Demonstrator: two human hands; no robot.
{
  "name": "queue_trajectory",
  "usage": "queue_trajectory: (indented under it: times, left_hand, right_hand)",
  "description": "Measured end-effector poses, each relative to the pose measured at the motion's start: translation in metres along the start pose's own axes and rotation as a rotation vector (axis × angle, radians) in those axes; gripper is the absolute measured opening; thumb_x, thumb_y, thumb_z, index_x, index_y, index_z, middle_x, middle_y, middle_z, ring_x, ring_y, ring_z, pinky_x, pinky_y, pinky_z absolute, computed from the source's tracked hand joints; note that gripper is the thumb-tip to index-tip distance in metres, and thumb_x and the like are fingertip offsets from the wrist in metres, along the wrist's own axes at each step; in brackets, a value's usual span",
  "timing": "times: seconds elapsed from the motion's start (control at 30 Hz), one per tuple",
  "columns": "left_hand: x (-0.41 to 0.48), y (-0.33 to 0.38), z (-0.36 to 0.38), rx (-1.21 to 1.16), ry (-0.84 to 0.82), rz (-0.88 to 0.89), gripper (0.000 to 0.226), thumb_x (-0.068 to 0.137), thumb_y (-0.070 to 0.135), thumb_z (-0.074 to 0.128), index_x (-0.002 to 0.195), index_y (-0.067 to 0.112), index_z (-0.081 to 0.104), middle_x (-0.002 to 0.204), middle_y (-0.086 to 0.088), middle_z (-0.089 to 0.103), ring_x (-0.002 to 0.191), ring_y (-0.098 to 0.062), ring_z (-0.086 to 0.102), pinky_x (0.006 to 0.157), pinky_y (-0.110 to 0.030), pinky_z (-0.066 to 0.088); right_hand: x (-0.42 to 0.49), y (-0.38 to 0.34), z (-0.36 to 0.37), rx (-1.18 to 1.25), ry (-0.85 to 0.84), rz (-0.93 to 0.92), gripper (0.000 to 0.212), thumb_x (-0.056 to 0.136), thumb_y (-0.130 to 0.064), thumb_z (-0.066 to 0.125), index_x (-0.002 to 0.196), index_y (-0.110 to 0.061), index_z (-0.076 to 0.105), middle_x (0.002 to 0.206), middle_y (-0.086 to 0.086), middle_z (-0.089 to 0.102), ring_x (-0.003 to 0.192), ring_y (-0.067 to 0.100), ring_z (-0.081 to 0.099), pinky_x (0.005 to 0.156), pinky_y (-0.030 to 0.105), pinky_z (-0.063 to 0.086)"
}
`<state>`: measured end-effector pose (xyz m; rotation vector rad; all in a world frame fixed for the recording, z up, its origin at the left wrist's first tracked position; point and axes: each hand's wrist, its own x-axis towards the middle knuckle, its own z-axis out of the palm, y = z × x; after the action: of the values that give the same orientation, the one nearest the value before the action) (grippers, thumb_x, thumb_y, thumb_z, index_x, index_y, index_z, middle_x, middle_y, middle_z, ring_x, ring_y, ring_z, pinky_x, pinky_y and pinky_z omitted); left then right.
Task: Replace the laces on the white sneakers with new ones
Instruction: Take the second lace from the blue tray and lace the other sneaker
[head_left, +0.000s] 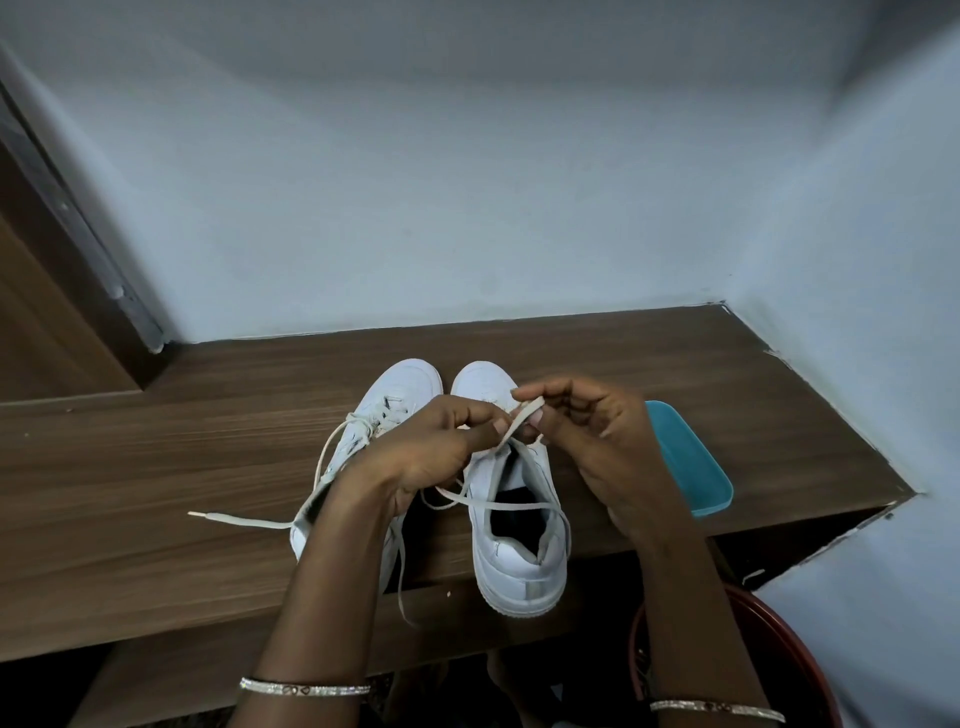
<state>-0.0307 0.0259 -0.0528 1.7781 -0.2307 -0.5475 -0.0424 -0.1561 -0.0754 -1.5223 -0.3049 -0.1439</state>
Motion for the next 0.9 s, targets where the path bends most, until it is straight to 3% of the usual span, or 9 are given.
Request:
queue_trajectory:
  times: [0.13,0.27,0.37,0.47,0.57,0.63,0.7,0.8,0.9]
  left_hand:
    - [-0.003,0.006,0.001,0.029,-0.007,0.087,0.028,0.105,0.021,0.045,0.101,0.005,0.067,0.053,0.019,0.06,0.047,0.01,0.054,0.053,-0.006,0.038]
    - [0.001,-0.001,-0.005,0.116,0.068,0.2,0.026,0.1,0.028,0.056,0.092,0.009,0.072,0.09,-0.004,0.075,0.096,-0.015,0.069,0.097,-0.031,0.047]
    - [0.006,-0.009,-0.007,0.181,0.118,0.218,0.025,0.101,0.031,0.055,0.09,0.016,0.071,0.079,-0.001,0.071,0.087,-0.013,0.069,0.093,-0.035,0.047]
    - [0.01,-0.014,-0.012,0.232,0.167,0.174,0.027,0.101,0.032,0.053,0.088,0.018,0.071,0.069,0.006,0.066,0.073,-0.004,0.06,0.08,-0.028,0.044]
    - [0.013,-0.014,-0.01,0.188,0.175,0.13,0.031,0.102,0.031,0.051,0.084,0.015,0.07,0.067,0.007,0.064,0.067,-0.001,0.056,0.073,-0.025,0.039]
    - [0.013,-0.013,-0.008,0.162,0.202,0.129,0.034,0.102,0.028,0.049,0.079,0.012,0.069,0.069,0.003,0.066,0.066,0.002,0.056,0.073,-0.025,0.037]
    - [0.014,-0.011,-0.006,0.149,0.226,0.134,0.037,0.102,0.025,0.049,0.076,0.008,0.068,0.069,0.003,0.067,0.065,0.004,0.056,0.073,-0.023,0.036]
    - [0.014,-0.009,-0.003,0.158,0.269,0.139,0.038,0.101,0.021,0.05,0.073,0.001,0.067,0.065,0.005,0.065,0.058,0.009,0.053,0.065,-0.015,0.035]
    - [0.015,-0.008,-0.002,0.174,0.336,0.161,0.041,0.1,0.027,0.053,0.065,0.008,0.067,0.062,0.007,0.065,0.058,0.001,0.052,0.061,-0.018,0.037]
  right_hand:
    - [0.001,0.001,0.002,-0.007,0.141,0.018,0.015,0.096,-0.009,0.062,0.105,-0.003,0.072,0.087,0.01,0.075,0.068,0.009,0.065,0.063,0.02,0.05]
    - [0.004,0.005,0.005,0.08,0.331,0.106,0.023,0.098,-0.026,0.06,0.102,-0.008,0.074,0.058,0.001,0.056,0.046,0.006,0.044,0.045,0.018,0.037]
    - [0.007,0.004,-0.001,0.257,0.473,0.16,0.029,0.098,-0.034,0.058,0.095,-0.01,0.075,0.056,-0.002,0.057,0.042,0.005,0.041,0.044,0.02,0.033]
    - [0.006,0.004,-0.019,0.517,0.506,0.158,0.021,0.097,-0.023,0.058,0.107,-0.008,0.069,0.076,0.005,0.07,0.061,0.01,0.061,0.057,0.02,0.05]
    - [0.005,0.012,-0.032,0.388,0.568,0.171,0.033,0.094,-0.013,0.064,0.127,-0.015,0.06,0.103,0.007,0.073,0.077,0.017,0.07,0.066,0.024,0.055]
    - [0.005,0.014,-0.03,0.199,0.598,0.175,0.043,0.091,-0.008,0.068,0.13,-0.022,0.058,0.103,0.002,0.07,0.075,0.016,0.069,0.062,0.023,0.053]
    - [0.005,0.011,-0.025,0.044,0.548,0.141,0.035,0.089,-0.005,0.069,0.121,-0.019,0.064,0.093,-0.002,0.069,0.07,0.013,0.066,0.061,0.023,0.051]
    - [0.001,0.001,-0.012,-0.015,0.266,0.106,0.012,0.09,-0.005,0.068,0.102,-0.008,0.072,0.088,0.006,0.075,0.069,0.015,0.065,0.059,0.023,0.048]
    - [0.0,-0.005,0.0,-0.123,0.004,0.155,0.012,0.093,-0.008,0.066,0.099,-0.006,0.075,0.089,0.008,0.077,0.063,0.021,0.067,0.056,0.021,0.051]
